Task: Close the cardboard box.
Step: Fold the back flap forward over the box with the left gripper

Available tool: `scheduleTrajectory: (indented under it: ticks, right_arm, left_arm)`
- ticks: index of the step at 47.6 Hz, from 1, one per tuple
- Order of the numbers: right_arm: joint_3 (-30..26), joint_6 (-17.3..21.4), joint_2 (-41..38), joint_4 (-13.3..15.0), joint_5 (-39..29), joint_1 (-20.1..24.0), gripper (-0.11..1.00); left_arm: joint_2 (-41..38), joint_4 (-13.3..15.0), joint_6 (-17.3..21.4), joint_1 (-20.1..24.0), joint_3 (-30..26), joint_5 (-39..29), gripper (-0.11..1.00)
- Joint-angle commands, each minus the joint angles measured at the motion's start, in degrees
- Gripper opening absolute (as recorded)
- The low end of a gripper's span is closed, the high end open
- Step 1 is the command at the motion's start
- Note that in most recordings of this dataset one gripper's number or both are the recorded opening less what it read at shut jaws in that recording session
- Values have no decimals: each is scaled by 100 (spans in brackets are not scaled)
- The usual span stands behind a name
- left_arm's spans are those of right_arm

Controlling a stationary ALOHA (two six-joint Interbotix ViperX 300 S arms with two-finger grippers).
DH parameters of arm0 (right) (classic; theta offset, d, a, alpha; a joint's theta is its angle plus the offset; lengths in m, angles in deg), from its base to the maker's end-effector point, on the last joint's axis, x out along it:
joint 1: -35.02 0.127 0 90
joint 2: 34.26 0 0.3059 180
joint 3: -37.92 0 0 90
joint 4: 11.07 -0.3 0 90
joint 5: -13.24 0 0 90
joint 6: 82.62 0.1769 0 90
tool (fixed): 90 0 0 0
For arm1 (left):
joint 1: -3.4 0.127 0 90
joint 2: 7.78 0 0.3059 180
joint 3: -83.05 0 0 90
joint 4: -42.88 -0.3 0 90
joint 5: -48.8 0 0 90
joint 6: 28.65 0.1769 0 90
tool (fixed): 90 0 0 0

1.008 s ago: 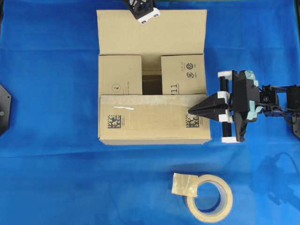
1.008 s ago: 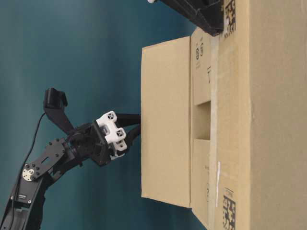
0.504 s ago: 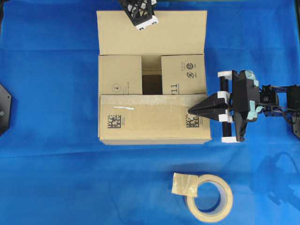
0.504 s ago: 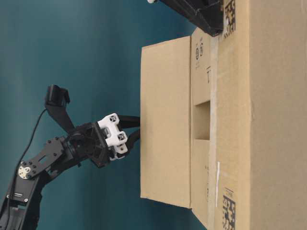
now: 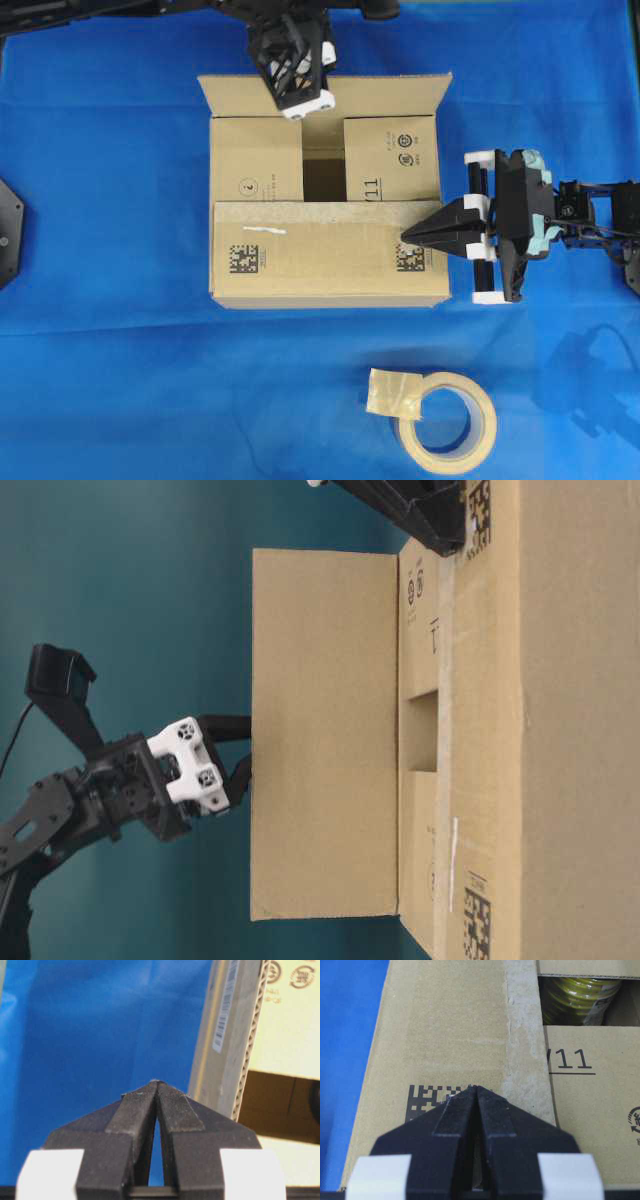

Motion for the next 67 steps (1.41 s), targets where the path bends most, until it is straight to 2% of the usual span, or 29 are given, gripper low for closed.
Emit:
scheduleTrajectory:
  ticks: [1,9,27,41,52,67]
  right_arm:
    - [-53,-18,18,0,18,-18,0]
    - [-53,-44,18,9,53,-18,0]
    - [-62,-62,18,0,53,-18,0]
    - [-70,-62,18,9,53,-18,0]
    - [-70,-62,18,9,79,-18,0]
    - [-70,-70,18,9,343,-88,0]
  left_arm:
    - [343,9,-44,-167,114,88,0]
    - [571,9,-211,-431,580,448,0]
    - [1187,26,-721,-712,1925,2021,0]
    - [1213,26,-1134,-888,2716,2971,0]
    - [1248,26,-1187,-1028,3313,4078,0]
    - [1397,44,-1187,-1143,3771,4834,0]
